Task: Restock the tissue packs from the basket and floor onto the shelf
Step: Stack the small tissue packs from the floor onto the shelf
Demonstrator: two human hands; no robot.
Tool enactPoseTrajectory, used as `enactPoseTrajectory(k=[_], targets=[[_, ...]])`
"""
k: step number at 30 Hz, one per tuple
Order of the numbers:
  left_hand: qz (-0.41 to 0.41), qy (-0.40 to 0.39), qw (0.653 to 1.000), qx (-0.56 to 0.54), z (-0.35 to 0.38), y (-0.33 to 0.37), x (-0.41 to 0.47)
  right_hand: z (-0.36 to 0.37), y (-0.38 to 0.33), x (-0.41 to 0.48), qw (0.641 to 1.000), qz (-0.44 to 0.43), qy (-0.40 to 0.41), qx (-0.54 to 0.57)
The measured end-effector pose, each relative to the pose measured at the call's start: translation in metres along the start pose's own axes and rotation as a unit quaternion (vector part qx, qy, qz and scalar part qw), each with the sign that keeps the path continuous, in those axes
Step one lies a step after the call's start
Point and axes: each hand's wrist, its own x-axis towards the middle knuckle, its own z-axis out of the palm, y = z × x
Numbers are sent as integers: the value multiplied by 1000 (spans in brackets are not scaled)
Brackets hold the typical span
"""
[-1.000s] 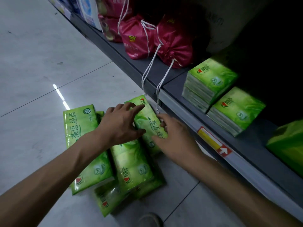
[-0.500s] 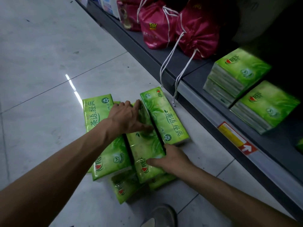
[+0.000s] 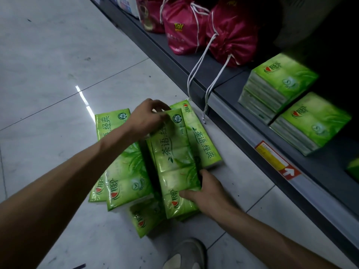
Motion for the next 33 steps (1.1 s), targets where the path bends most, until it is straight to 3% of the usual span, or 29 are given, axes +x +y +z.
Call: enactPoseTrajectory(k=[9, 12, 15, 16, 19, 25, 33], targets=[[-35, 32, 982, -184, -1, 4, -2, -30, 12, -1, 991, -1, 6, 132], [-95, 54, 936, -335, 1, 8, 1, -50, 16, -1, 986, -13, -8, 167], [-145, 22, 853, -502, 6, 15, -1, -63, 15, -5, 979, -31, -38, 197], [-144, 2, 848, -510, 9, 16, -3, -65, 14, -6, 977, -34, -46, 204], [-130, -58, 892, -430, 22, 18, -14, -68, 11, -8, 971, -41, -47, 232], [-97, -128, 921, -355, 41, 16, -37, -74, 2, -6, 961, -65, -37, 266], [-103, -83, 926, -352, 41, 17, -40, -75, -8, -8, 973, -115, -24, 201]])
